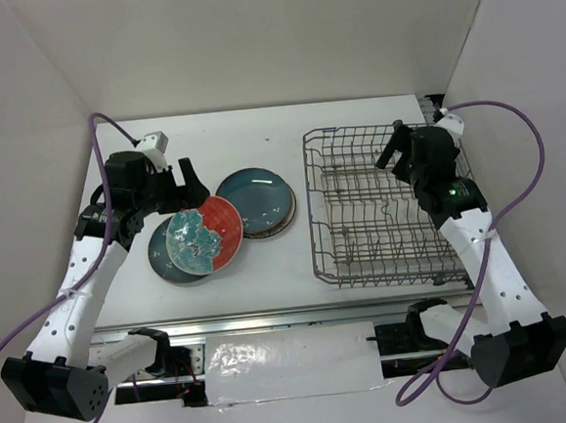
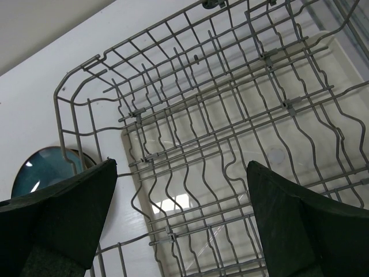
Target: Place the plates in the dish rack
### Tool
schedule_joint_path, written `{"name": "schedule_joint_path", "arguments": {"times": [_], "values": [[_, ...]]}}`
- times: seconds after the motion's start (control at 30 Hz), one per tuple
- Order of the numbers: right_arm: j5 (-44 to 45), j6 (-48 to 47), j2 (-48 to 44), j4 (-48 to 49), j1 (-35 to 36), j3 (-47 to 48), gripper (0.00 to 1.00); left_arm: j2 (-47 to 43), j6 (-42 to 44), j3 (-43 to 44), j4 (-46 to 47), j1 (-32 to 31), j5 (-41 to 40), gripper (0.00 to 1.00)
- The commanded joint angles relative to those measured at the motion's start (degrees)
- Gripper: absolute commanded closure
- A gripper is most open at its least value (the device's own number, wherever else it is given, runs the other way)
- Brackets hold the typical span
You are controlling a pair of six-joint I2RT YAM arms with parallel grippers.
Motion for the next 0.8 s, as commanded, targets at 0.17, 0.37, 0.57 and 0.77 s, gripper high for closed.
{"name": "schedule_joint_path", "arguments": {"times": [0.17,0.37,0.57,0.77], "values": [[-1.7,-2.0,-4.2,2.3,0.6,-2.2,0.00,-1.5,1.2,0.5,2.2,-0.1,1.5,0.01],[-5.6,-4.3,-5.9,3.0,2.2,-2.2,0.00,-1.3,1.4,0.9,1.5,-0.1,1.5,0.01],[-4.8,-3.9,1.8,2.4,21.0,6.9,0.00,-0.8,0.0,2.0,-1.0,-0.1,-0.6,0.01],[-13.5,-4.8,17.9,1.9,39.2,19.8,0.00,3.2,-5.1,9.3,-13.6,2.9,-7.1,0.01]]}}
